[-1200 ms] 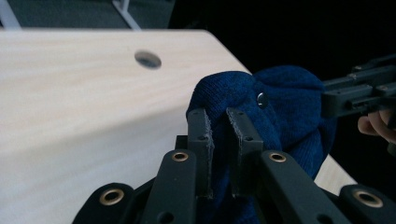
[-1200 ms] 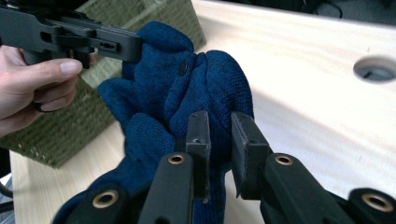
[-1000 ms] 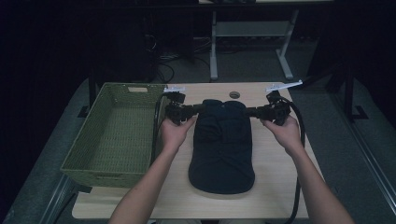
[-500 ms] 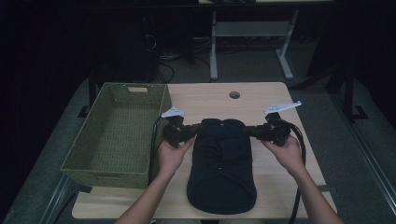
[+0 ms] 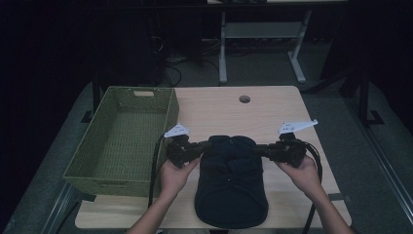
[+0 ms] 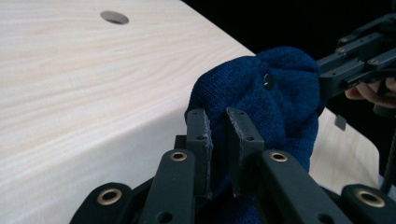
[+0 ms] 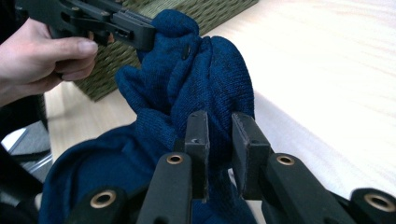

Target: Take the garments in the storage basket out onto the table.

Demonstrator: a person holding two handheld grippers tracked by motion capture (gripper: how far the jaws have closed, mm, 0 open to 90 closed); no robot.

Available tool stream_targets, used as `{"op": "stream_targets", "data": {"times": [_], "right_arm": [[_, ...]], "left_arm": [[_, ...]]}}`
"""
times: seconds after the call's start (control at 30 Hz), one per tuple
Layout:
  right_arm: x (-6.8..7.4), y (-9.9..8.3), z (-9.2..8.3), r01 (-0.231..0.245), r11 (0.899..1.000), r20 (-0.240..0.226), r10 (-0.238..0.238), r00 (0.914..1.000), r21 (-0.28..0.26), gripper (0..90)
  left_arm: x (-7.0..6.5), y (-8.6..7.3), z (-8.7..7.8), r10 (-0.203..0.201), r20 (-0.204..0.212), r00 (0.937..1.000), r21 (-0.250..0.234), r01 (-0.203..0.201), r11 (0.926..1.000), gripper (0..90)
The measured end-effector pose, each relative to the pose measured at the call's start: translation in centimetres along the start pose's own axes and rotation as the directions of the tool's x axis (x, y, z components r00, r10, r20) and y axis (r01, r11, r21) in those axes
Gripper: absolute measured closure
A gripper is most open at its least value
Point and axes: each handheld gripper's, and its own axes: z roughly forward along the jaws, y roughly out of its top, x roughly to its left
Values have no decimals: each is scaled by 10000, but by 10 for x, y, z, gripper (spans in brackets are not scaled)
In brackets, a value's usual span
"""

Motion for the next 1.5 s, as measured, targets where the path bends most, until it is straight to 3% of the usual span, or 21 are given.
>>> {"op": "stream_targets", "data": {"times": [0.53, 0.97, 1.07, 1.13, 1.33, 1.43, 1.5], "right_arm": [[16, -41, 3, -413, 9970, -783, 464, 9959, 647, 783], [29, -58, 1, -463, 9943, -1269, 583, 9902, 958, 769], [29, -57, -1, -596, 9933, -1440, 736, 9868, 993, 704], [28, -52, -5, -687, 9949, -1478, 791, 9858, 742, 677], [18, -32, -5, -884, 9948, -1414, 947, 9854, 505, 710], [16, -26, 4, -917, 9926, -1297, 1015, 9863, 800, 757], [15, -26, 15, -986, 9866, -1288, 1154, 9849, 1300, 779]], "left_arm": [[-13, -40, -13, -352, 698, 9969, 972, 283, 9949, 804], [-20, -56, -20, -358, 1134, 9929, 1231, 217, 9922, 801], [-20, -59, -21, -250, 1132, 9933, 1297, 102, 9915, 801], [-20, -61, -22, -221, 1162, 9930, 1321, 66, 9912, 802], [-23, -62, -23, 27, 1325, 9912, 1456, -222, 9891, 802], [-23, -64, -22, -81, 1418, 9899, 1508, -135, 9885, 802], [-23, -65, -23, -106, 1454, 9893, 1524, -118, 9882, 799]]}}
